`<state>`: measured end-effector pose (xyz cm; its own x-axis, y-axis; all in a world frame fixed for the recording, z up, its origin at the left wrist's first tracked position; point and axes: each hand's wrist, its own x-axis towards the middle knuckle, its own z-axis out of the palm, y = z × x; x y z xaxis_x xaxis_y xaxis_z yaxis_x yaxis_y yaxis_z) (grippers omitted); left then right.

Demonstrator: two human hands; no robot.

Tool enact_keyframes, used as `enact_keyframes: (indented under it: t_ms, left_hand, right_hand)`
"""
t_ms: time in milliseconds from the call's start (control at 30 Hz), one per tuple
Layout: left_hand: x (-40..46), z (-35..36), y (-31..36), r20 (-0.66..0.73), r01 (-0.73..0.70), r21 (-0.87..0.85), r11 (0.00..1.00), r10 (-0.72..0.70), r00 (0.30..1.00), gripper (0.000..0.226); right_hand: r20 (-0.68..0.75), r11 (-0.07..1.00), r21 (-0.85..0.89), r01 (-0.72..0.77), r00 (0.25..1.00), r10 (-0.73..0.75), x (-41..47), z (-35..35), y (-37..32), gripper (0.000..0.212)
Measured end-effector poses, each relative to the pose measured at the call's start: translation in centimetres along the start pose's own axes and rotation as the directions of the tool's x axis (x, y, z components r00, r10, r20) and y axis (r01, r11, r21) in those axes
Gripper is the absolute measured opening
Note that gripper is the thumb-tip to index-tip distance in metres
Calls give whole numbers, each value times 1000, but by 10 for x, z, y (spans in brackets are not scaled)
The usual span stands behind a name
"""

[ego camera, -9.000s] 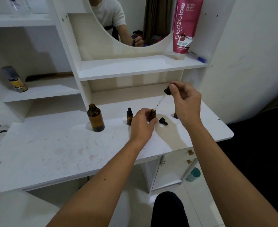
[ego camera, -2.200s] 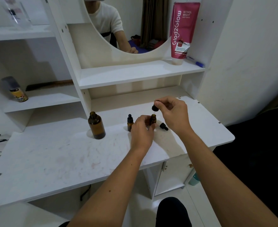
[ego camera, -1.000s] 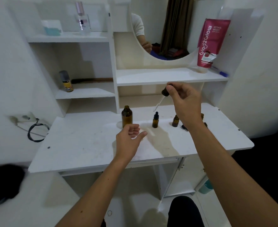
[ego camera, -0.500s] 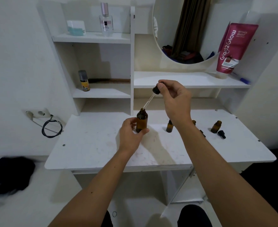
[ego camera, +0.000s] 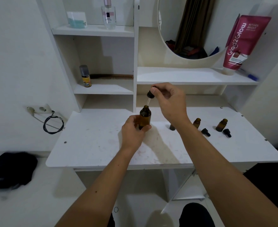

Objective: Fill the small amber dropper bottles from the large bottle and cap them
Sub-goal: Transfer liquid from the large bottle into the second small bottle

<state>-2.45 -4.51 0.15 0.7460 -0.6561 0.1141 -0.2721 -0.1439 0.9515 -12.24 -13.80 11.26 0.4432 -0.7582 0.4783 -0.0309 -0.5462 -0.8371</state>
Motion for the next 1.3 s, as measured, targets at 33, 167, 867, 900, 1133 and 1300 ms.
enact_keyframes:
  t_ms: [33,167,867,900,1133,1300]
  left_hand:
    - [0,0,0,-1,-4,0,1000,4,1000,56]
    - [-1,0,0,0,-9,1,1000,9,1000,56]
    - [-2,2,-5,-21,2,29,1000,-1,1000,69]
    - [-3,2,-5,-27,3,28,1000,-2,1000,70]
    - [-15,0,-2,-67,2,-8,1000,-2,998,77]
    - [-34,2,-1,-133,-7,-42,999,2,991,68]
  right_hand:
    - [4,1000,-7,-11,1000,11,0,1,1,10]
    - [-9,998,-49,-40,999,40,0,6,5,10]
    - [-27,997,-30,69,997,-70,-2,-1,-18,19]
    - [-42,997,-18,72,996,-73,-2,-4,-20,19]
    - [-158,996,70,61,986,-49,-4,-26,-27,17]
    - [-199,995,67,77,978,-62,-14,-51,-23,20]
